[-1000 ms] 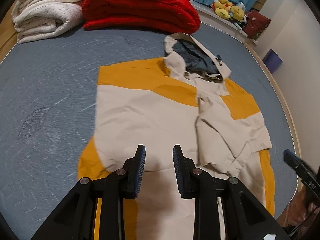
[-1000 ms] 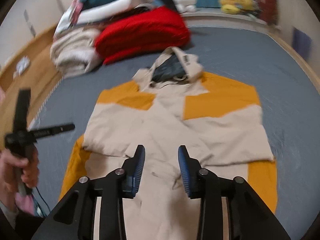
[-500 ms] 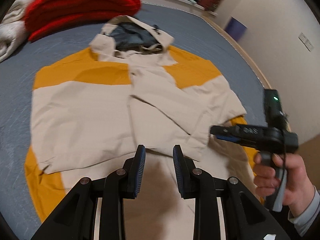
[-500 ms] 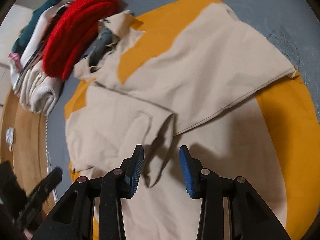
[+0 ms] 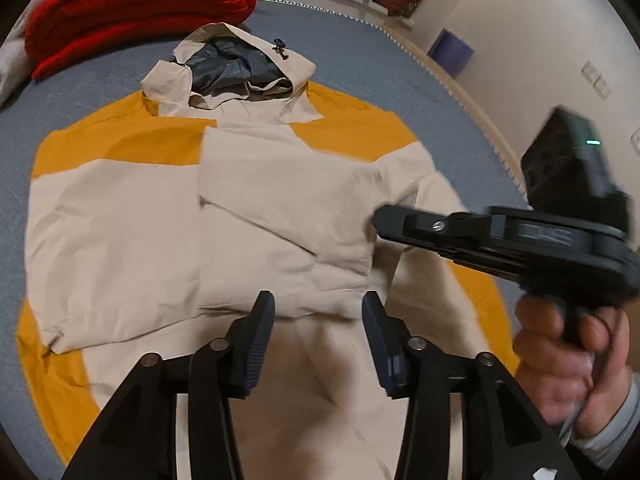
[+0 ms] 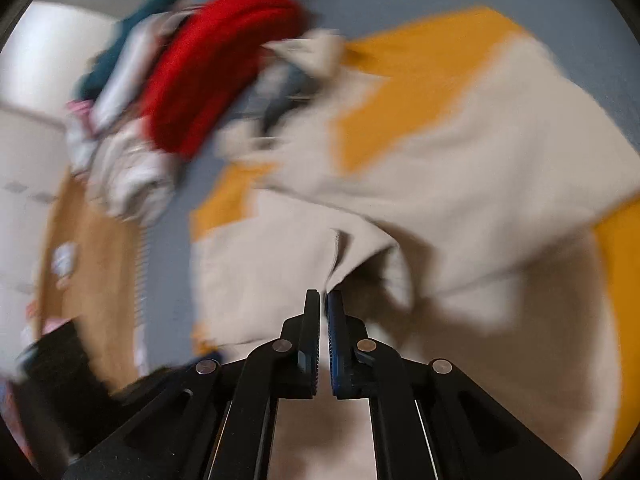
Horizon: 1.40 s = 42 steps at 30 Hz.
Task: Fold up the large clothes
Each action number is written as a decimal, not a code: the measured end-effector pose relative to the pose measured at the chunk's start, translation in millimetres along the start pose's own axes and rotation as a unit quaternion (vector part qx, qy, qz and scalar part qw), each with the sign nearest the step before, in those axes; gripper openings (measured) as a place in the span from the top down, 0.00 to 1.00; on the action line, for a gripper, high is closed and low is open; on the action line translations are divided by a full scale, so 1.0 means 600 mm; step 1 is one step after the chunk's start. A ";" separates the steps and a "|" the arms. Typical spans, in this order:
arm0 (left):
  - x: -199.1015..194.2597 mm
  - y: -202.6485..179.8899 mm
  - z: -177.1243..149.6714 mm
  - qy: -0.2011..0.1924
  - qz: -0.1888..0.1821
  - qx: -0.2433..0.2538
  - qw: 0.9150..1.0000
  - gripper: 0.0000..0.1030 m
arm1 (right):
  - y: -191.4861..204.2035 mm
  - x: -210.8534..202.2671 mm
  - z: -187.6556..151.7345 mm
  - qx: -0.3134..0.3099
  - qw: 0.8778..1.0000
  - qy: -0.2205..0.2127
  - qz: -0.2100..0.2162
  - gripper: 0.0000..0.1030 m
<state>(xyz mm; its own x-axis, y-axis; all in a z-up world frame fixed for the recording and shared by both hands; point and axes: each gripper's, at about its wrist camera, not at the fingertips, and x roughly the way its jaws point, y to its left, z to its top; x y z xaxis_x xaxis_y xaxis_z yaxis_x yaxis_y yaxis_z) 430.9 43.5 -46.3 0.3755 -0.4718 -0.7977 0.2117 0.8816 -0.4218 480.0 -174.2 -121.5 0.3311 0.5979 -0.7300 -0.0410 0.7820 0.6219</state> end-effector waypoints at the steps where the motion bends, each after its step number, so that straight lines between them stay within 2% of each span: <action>1: 0.000 -0.002 0.002 -0.002 -0.008 -0.002 1.000 0.56 | 0.024 -0.004 0.001 -0.020 1.000 -0.003 0.023 0.96; 3: -0.003 -0.007 0.004 -0.008 -0.012 0.000 1.000 0.56 | 0.058 -0.019 0.000 -0.056 0.998 -0.018 0.025 0.96; 6: -0.011 -0.016 0.007 -0.025 -0.018 0.011 0.999 0.55 | 0.085 -0.038 0.004 -0.075 0.995 -0.042 0.046 0.96; 9: -0.014 -0.029 0.010 -0.033 -0.018 0.027 0.999 0.50 | 0.101 -0.033 0.000 -0.089 0.994 -0.032 0.058 0.96; 11: -0.008 -0.031 0.010 -0.029 0.000 0.033 0.999 0.49 | 0.109 -0.029 -0.003 -0.102 0.993 -0.030 0.047 0.96; 13: 0.002 -0.021 0.010 -0.023 0.017 0.023 0.999 0.50 | 0.103 -0.029 -0.003 -0.110 0.993 -0.038 0.016 0.96; 16: 0.011 0.001 0.011 -0.013 0.025 -0.004 1.000 0.51 | 0.068 -0.039 0.007 -0.096 0.990 -0.063 -0.082 0.90; 17: 0.010 0.005 0.011 -0.013 0.030 -0.006 0.999 0.51 | 0.056 -0.037 0.010 -0.087 0.989 -0.063 -0.104 0.80; 18: 0.009 0.007 0.011 -0.014 0.032 -0.004 0.999 0.51 | 0.033 -0.032 0.014 -0.070 0.987 -0.056 -0.131 0.63; 20: 0.008 0.008 0.011 -0.013 0.031 -0.002 0.999 0.51 | -0.002 -0.022 0.019 -0.042 0.987 -0.043 -0.151 0.48; 22: 0.009 0.007 0.010 -0.010 0.025 0.000 1.000 0.51 | -0.040 -0.005 0.024 -0.009 0.988 -0.019 -0.155 0.48; 25: 0.018 -0.002 0.006 0.003 0.017 0.013 1.000 0.51 | -0.080 0.015 0.026 0.044 0.991 0.005 -0.127 0.48; 28: 0.028 -0.012 0.001 0.015 0.008 0.024 1.000 0.50 | -0.090 0.029 0.022 0.053 0.993 0.020 -0.103 0.48; 29: 0.030 -0.015 0.000 0.019 0.004 0.028 0.999 0.50 | -0.089 0.035 0.021 0.049 0.993 0.022 -0.106 0.51; 31: 0.030 -0.020 -0.001 0.022 -0.003 0.033 0.999 0.50 | -0.084 0.040 0.015 0.040 0.993 0.019 -0.109 0.78; 32: 0.028 -0.022 -0.002 0.021 -0.005 0.036 0.999 0.49 | -0.078 0.040 0.012 0.036 0.994 0.013 -0.104 0.87; 33: 0.027 -0.022 -0.002 0.020 -0.007 0.038 0.999 0.49 | -0.068 0.035 0.010 0.030 0.995 0.004 -0.092 0.91; 37: 0.015 -0.019 0.002 0.002 -0.005 0.034 0.999 0.45 | -0.010 0.021 0.008 0.002 1.000 -0.010 0.010 0.94; 39: 0.006 -0.013 0.006 -0.012 0.002 0.025 1.000 0.43 | 0.030 0.015 0.004 -0.017 0.996 -0.004 0.089 0.94; 41: 0.000 -0.005 0.009 -0.019 0.012 0.017 1.000 0.43 | 0.059 0.014 -0.003 -0.033 0.990 0.008 0.136 0.94; 42: -0.003 0.001 0.009 -0.024 0.028 0.012 0.999 0.47 | 0.071 0.017 -0.009 -0.043 0.988 0.014 0.151 0.94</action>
<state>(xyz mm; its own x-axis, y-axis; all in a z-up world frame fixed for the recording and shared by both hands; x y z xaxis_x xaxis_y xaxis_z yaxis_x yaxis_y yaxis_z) 435.4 44.5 -42.8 0.4308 -0.4226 -0.7974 0.2115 0.9063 -0.3660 476.7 -133.6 -104.0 0.2649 0.8096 -0.5238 -0.2140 0.5790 0.7867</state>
